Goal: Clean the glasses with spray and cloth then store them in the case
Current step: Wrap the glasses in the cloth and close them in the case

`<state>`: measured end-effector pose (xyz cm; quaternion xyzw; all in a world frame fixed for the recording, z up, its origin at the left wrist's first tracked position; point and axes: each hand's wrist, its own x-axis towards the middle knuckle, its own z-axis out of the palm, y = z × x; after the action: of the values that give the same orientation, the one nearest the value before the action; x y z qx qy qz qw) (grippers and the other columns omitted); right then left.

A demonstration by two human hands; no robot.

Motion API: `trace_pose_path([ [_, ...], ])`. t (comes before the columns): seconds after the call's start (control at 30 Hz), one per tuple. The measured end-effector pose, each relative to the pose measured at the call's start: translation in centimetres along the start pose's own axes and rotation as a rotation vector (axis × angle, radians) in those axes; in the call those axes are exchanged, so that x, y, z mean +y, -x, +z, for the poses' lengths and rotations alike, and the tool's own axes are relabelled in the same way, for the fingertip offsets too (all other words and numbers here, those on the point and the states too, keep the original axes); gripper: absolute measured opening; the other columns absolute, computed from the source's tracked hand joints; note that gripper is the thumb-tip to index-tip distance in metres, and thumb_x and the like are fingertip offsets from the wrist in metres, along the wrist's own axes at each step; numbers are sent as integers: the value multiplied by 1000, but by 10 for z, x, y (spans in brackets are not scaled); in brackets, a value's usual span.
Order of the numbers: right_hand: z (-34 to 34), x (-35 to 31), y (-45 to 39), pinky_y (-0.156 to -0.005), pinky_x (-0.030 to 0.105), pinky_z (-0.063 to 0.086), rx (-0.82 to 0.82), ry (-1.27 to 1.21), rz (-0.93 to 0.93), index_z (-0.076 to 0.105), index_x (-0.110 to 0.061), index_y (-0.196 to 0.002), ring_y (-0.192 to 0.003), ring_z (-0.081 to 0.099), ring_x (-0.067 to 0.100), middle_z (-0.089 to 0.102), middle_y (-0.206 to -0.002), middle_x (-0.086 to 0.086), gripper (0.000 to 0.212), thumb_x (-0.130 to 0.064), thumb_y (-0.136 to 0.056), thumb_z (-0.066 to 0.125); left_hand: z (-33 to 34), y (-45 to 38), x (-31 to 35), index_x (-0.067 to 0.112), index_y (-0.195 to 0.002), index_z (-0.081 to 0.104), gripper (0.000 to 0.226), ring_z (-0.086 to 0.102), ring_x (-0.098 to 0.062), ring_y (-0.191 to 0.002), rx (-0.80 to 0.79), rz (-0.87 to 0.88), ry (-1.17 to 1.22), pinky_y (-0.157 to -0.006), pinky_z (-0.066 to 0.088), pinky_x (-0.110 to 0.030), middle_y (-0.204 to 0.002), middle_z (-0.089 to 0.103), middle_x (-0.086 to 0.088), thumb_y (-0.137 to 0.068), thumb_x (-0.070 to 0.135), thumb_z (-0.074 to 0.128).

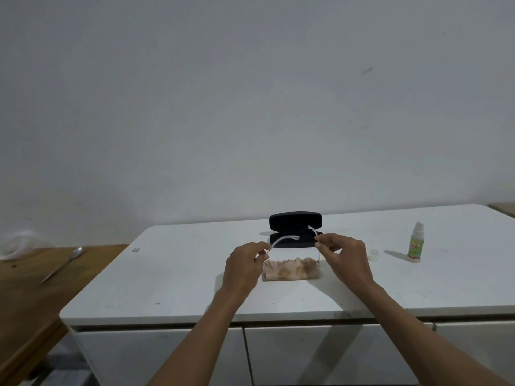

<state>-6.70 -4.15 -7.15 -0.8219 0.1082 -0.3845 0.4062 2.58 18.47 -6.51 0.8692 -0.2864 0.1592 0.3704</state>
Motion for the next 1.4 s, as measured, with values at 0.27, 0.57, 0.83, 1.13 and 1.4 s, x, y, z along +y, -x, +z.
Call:
trace_pose_path([
  [0.27, 3, -10, -9, -74, 29, 60, -69, 31, -50, 82, -27, -93, -74, 71, -2, 78, -80, -17, 12, -20, -84, 83, 8, -8, 0, 30, -110, 78, 25, 56, -7, -85, -198, 49, -119, -63, 34, -16, -88, 59, 14, -92, 17, 67],
  [0.57, 22, -23, -7, -64, 15, 35, -318, 354, -91, 82, -40, -99, -91, 56, 6, 75, -96, -17, 14, -33, -89, 75, 1, -15, -8, 14, -84, 83, 23, 64, -13, -59, -194, -254, 417, -55, 46, -16, -79, 74, -2, -82, -7, 74],
  [0.83, 15, -19, -4, -83, 23, 45, -355, 406, -120, 76, -40, -111, -116, 48, 3, 71, -111, -20, 29, -35, -83, 73, -1, -8, -5, 34, -96, 80, 15, 59, -4, -75, -105, -118, 311, -65, 47, -12, -89, 74, 13, -87, 24, 75],
  [1.13, -1, -10, -1, -61, 27, 35, -454, 451, -252, 61, -44, -92, -74, 45, 13, 51, -62, -15, 31, -60, -67, 71, -14, -2, -6, 46, -113, 72, 58, 49, 1, -103, -321, 89, -100, -80, 41, -21, -110, 70, 23, -61, 71, 76],
  [1.4, -4, -16, -8, -76, 21, 50, -585, 440, -102, 69, -44, -116, -89, 61, 5, 73, -106, -7, 50, -52, -68, 82, -15, -5, -3, 40, -111, 75, 46, 58, 0, -97, -368, 70, -65, -80, 45, -21, -107, 74, 16, -66, 48, 83],
])
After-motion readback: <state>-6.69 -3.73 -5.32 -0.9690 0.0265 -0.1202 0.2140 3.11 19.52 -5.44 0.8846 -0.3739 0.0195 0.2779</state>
